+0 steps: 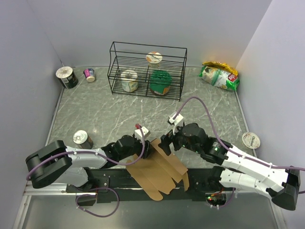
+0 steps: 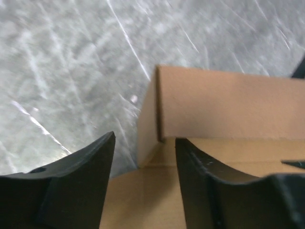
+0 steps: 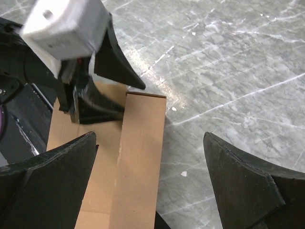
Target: Fold the paper box
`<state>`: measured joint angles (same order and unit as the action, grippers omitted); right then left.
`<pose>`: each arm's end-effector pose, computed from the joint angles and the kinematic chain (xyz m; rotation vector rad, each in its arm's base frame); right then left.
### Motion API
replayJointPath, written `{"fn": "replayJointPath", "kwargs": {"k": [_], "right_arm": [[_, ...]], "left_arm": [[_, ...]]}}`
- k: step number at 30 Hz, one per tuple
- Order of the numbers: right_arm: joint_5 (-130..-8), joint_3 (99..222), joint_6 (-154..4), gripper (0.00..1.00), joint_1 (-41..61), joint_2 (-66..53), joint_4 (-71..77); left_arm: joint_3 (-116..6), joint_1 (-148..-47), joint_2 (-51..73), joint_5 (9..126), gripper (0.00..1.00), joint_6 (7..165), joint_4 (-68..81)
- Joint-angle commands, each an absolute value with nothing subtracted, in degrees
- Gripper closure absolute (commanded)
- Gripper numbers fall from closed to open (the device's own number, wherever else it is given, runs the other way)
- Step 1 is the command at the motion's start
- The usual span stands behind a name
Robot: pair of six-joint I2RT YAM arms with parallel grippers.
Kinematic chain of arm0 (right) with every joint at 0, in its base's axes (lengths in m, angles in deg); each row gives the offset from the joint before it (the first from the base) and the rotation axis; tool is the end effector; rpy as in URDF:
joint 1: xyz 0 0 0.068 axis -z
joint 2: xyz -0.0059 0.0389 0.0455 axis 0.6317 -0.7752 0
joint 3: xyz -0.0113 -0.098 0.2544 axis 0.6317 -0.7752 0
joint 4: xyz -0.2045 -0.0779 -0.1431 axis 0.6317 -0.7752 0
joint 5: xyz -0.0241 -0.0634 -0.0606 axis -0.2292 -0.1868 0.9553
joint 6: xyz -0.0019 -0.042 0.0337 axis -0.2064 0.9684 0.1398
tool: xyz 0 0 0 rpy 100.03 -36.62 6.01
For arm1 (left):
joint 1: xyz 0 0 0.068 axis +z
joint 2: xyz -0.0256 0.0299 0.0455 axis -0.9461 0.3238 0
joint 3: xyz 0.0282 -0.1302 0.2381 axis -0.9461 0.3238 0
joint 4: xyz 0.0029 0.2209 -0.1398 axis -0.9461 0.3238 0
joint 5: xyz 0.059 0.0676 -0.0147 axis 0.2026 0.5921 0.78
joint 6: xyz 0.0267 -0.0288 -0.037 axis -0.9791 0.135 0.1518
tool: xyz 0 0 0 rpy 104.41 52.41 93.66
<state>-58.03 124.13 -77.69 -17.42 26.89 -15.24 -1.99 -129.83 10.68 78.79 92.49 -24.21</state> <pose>0.1069 0.1577 0.2833 -0.8026 1.9461 0.6451 0.1256 -0.2035 0.1555 0.6901 1.9507 -0.8051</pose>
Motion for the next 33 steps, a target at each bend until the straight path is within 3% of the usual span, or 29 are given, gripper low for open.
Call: {"fn": "replayJointPath", "kwargs": {"k": [1, 6, 9, 10, 15, 24, 27, 33], "right_arm": [[-55.5, 123.5, -79.0, 0.01, -17.0, 27.8, -14.0], [-52.4, 124.1, -80.4, 0.01, -16.6, 27.5, -13.6], [-52.4, 124.4, -81.8, 0.01, -15.2, 28.3, -13.4], [-52.6, 124.7, -82.6, 0.01, -14.6, 28.4, -13.7], [-56.1, 126.2, -84.5, 0.01, -10.1, 27.5, -13.5], [-60.2, 136.6, -92.3, 0.0, -5.7, 22.2, -17.6], [-62.7, 139.6, -96.9, 0.0, -4.9, 19.0, -19.4], [-66.8, 137.5, -103.7, 0.03, -3.4, 14.6, -15.6]], "left_arm": [[-1.6, -130.4, 10.9, 85.2, 0.45, 93.5, -32.3], [-1.7, -130.6, 14.6, 84.2, 0.52, 95.0, -36.8], [-1.5, -130.6, 16.4, 84.0, 0.62, 96.0, -39.3], [-1.4, -130.6, 16.5, 84.7, 0.69, 96.0, -39.1], [-2.5, -130.6, 13.0, 92.8, 0.76, 95.7, -31.8], [-9.0, -129.6, 9.8, 115.4, 0.76, 99.4, -9.9], [-10.9, -125.9, 11.0, 114.6, 0.75, 102.3, -5.3], [-9.3, -118.3, 9.9, 106.7, 0.76, 102.5, -9.9]]}}
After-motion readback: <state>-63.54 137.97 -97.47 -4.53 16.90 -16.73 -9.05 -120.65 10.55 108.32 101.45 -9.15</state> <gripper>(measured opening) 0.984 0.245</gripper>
